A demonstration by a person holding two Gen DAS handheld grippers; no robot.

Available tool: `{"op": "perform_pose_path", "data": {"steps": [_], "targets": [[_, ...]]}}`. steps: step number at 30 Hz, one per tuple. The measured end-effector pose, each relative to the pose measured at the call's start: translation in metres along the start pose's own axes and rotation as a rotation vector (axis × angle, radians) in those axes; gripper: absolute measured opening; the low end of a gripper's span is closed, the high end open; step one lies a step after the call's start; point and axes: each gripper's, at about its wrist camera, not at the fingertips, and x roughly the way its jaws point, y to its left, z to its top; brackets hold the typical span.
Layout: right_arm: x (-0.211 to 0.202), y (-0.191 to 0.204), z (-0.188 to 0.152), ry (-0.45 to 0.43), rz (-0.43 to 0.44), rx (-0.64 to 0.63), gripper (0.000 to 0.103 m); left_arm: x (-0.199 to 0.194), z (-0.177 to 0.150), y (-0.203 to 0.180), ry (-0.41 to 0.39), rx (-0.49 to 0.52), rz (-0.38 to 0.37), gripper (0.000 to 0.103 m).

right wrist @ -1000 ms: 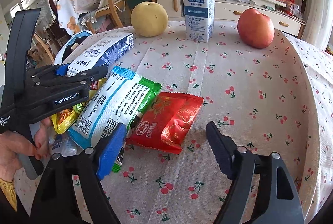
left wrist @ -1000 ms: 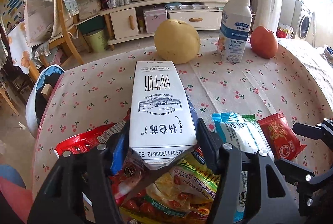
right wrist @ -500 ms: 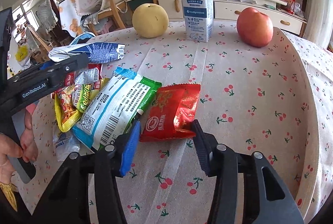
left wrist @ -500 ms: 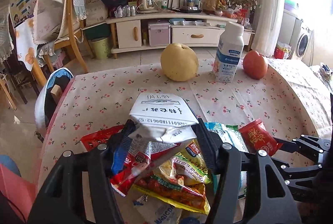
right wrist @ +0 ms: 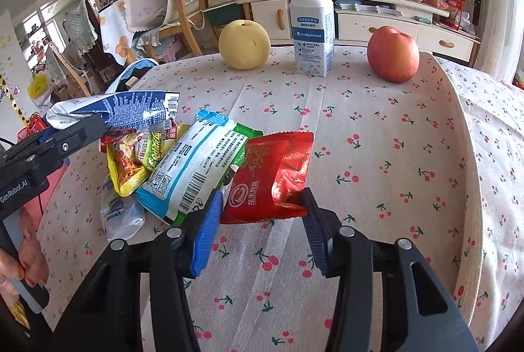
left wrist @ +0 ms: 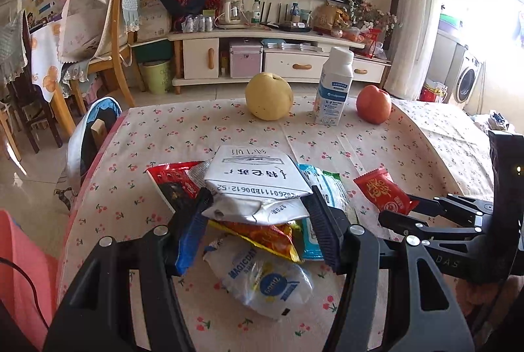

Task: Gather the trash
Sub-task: 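Lift the milk carton and red wrapper off the table with both grippers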

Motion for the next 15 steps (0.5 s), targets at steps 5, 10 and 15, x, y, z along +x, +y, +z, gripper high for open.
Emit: {"op": "perform_pose_path", "data": {"steps": [5, 10, 15], "targets": [[-0.015, 0.003, -0.006, -0.019, 0.009, -0.006, 0.050, -0.023, -0.015, -0.001, -0.006, -0.035, -0.019, 0.061], [-0.030, 0.008, -0.011, -0.039, 0.020, -0.015, 0.050, -0.049, -0.037, 0.000, -0.003, -0.066, -0.035, 0.061], [-0.041, 0.014, -0.016, -0.054, 0.039, -0.017, 0.050, -0.069, -0.067, -0.001, 0.038, -0.078, -0.049, 0.061]]}}
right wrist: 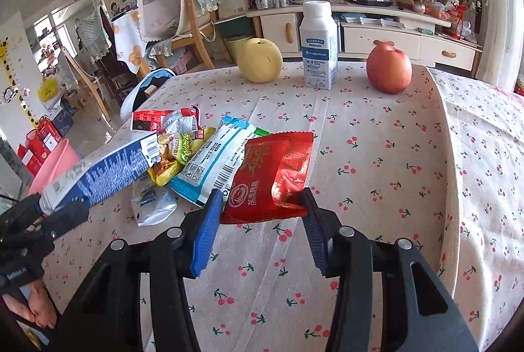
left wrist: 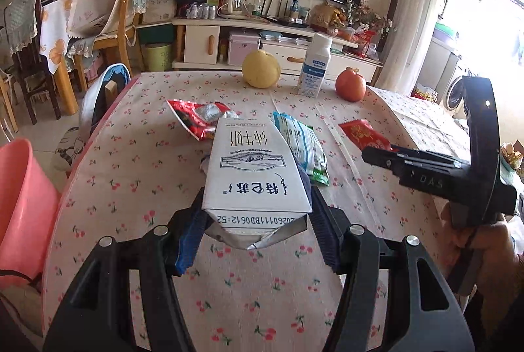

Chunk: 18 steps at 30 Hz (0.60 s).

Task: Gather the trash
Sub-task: 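Lift the milk carton and red wrapper off the table with both grippers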

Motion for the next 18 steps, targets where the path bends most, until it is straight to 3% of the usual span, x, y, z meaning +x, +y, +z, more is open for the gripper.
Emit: {"op": "perform_pose_path", "data": {"steps": [10, 18], "targets": [[-0.004, 0.021, -0.015, 0.022, 0.016, -0.038, 0.050, 0.023, -0.029, 0.001, 0.131, -0.002, 0.028, 0.065], [-0.002, 0.027, -0.022, 0.042, 0.011, -0.047, 0.050, 0.036, -0.030, 0.008, 0.123, -0.042, 0.052, 0.066]]}}
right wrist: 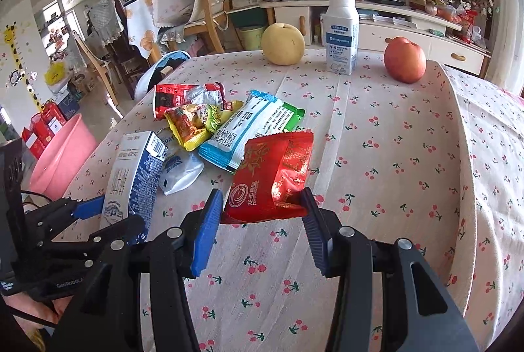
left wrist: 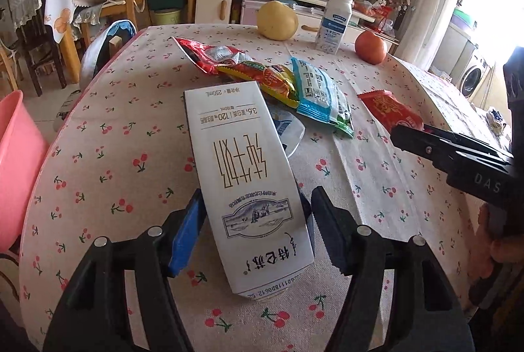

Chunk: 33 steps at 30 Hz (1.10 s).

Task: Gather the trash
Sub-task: 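Lift the milk carton and red wrapper off the table with both grippers, then carry the milk carton and red wrapper over the pink bucket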

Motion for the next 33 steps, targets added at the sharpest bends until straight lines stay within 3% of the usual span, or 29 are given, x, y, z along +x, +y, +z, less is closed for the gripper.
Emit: {"op": "perform_pose_path", "data": {"steps": [8, 10, 15, 17, 18, 19, 21, 22, 25, 28, 29, 31, 33], "targets": [[0.005, 0.013, -0.005, 0.026, 0.017, -0.008, 0.050, -0.010, 0.005, 0.013, -0.040, -0.046, -0.010, 0.051], [0.005, 0.019, -0.006, 0.030, 0.034, -0.004, 0.050, -0.018, 0.007, 0.019, -0.067, -0.067, -0.030, 0.027], [0.004, 0.036, -0.006, 0.026, 0.042, -0.032, 0.050, -0.022, 0.010, 0.039, -0.058, -0.150, -0.057, 0.023], [0.005, 0.039, -0.007, 0.029, 0.045, -0.028, 0.050, -0.021, 0.011, 0.044, -0.048, -0.167, -0.066, 0.024], [0.005, 0.041, -0.008, 0.033, 0.046, -0.028, 0.050, -0.019, 0.011, 0.045, -0.038, -0.169, -0.059, 0.031], [0.006, 0.043, -0.009, 0.036, 0.046, -0.028, 0.050, -0.016, 0.012, 0.047, -0.022, -0.172, -0.047, 0.048], [0.008, 0.047, -0.012, 0.043, 0.045, -0.034, 0.050, -0.011, 0.011, 0.047, -0.009, -0.169, -0.014, 0.067], [0.009, 0.049, -0.012, 0.046, 0.043, -0.038, 0.050, -0.007, 0.012, 0.045, -0.001, -0.159, 0.005, 0.072], [0.013, 0.052, -0.014, 0.056, 0.036, -0.046, 0.050, 0.000, 0.015, 0.040, 0.002, -0.135, 0.013, 0.078], [0.015, 0.052, -0.015, 0.062, 0.032, -0.050, 0.050, 0.007, 0.019, 0.037, -0.004, -0.124, 0.020, 0.077], [0.016, 0.052, -0.015, 0.065, 0.032, -0.049, 0.050, 0.009, 0.019, 0.036, -0.005, -0.119, 0.020, 0.074], [0.017, 0.052, -0.015, 0.070, 0.033, -0.047, 0.050, 0.015, 0.020, 0.033, 0.015, -0.102, 0.035, 0.043], [0.018, 0.052, -0.015, 0.073, 0.033, -0.046, 0.050, 0.022, 0.018, 0.033, 0.038, -0.095, 0.053, 0.034]]}}
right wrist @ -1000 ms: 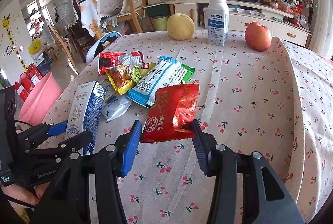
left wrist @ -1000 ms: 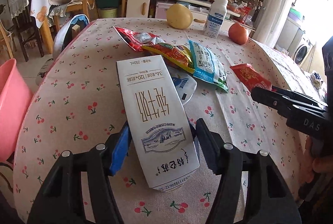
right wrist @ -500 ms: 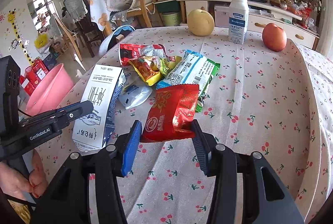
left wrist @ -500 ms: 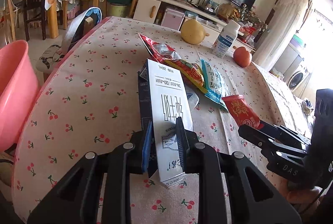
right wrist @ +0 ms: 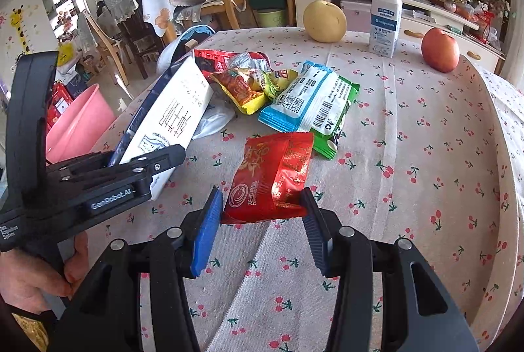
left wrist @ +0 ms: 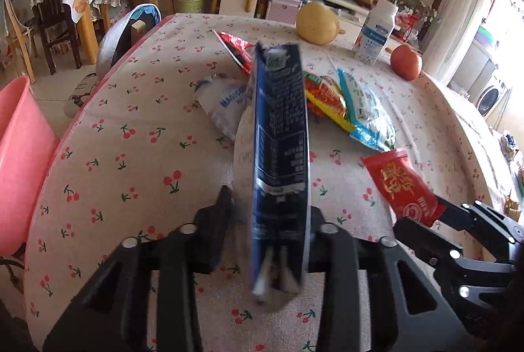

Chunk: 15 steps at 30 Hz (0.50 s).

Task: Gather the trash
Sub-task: 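Carry the milk carton and red wrapper over the pink bucket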

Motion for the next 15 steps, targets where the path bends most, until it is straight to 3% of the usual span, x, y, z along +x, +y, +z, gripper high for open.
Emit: {"op": "perform_pose_path", "data": {"steps": [15], "targets": [[0.001, 0.016, 0.007, -0.018, 0.005, -0.015, 0.050, -0.041, 0.011, 0.032, -0.122, -0.107, -0.044, 0.033]]}}
